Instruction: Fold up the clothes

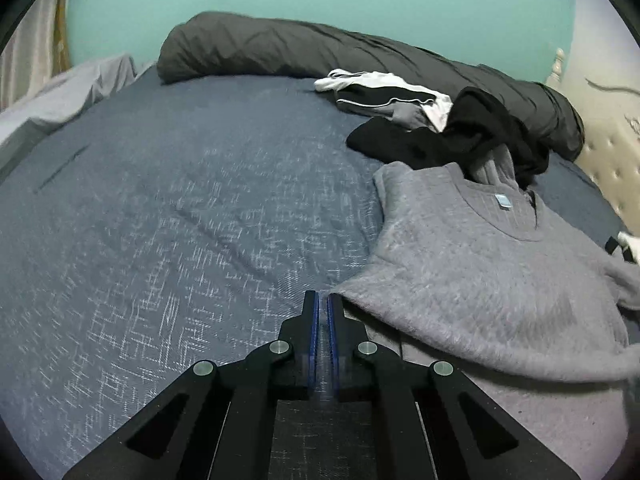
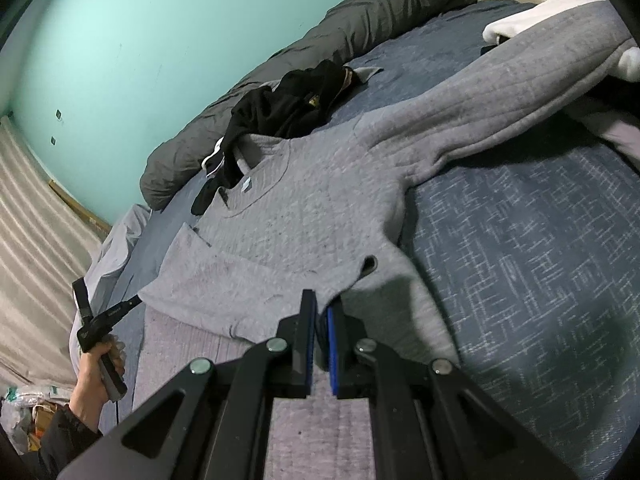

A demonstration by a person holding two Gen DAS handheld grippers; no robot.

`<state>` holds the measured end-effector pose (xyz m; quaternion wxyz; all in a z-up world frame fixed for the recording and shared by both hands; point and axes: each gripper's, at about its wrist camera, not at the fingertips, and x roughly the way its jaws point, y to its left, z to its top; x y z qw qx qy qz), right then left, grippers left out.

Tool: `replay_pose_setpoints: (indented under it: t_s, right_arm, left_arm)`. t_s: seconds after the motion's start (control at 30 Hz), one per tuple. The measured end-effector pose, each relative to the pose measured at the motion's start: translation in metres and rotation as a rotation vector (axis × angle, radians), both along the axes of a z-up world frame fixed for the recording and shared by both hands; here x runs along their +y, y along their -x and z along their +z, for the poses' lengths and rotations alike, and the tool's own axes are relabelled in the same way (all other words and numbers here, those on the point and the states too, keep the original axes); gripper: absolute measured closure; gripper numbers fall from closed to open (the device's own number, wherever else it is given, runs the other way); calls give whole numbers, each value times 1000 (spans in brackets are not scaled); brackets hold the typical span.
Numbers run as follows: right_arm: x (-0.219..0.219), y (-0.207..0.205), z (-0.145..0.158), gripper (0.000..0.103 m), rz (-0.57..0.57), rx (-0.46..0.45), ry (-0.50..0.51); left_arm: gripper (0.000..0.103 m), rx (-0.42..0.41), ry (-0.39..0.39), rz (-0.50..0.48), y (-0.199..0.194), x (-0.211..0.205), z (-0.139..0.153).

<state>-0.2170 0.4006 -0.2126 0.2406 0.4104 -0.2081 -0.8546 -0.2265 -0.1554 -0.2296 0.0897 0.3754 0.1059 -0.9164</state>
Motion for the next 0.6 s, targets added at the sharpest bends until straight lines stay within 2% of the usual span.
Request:
replay_pose_setpoints:
  t_s: [0.1, 0.17, 0.23, 0.27, 0.3, 0.37, 0.47, 0.6]
  right_arm:
    - [-2, 1, -2, 98, 3, -8, -4]
    - [-3, 1, -4, 98, 2, -16, -7]
    - [-4, 1, -5, 98, 3, -19, -6]
    - [-4, 1, -5, 98, 4, -20, -4]
    - [-4, 1, -5, 98, 5, -20, -3]
    - [-5, 1, -5, 98, 5, -20, -3]
    - [-6, 1, -5, 98, 8, -19, 1]
    - [-6, 1, -5, 98, 7, -20, 2]
  left_arm:
    - [99, 18, -47, 51, -5, -16, 1]
    - [98, -6, -96, 32, -6, -19, -3]
    - [96, -46, -91, 10, -8, -13, -8]
    - [87, -68, -83, -8, -9, -8, -11]
    - [70, -91, -86, -36, -10, -3, -15]
    - [54, -134, -93, -90, -13, 10, -24]
    - [54, -153, -98, -126, -11, 22, -34]
    - [54, -134, -140, -86, -5, 16, -37]
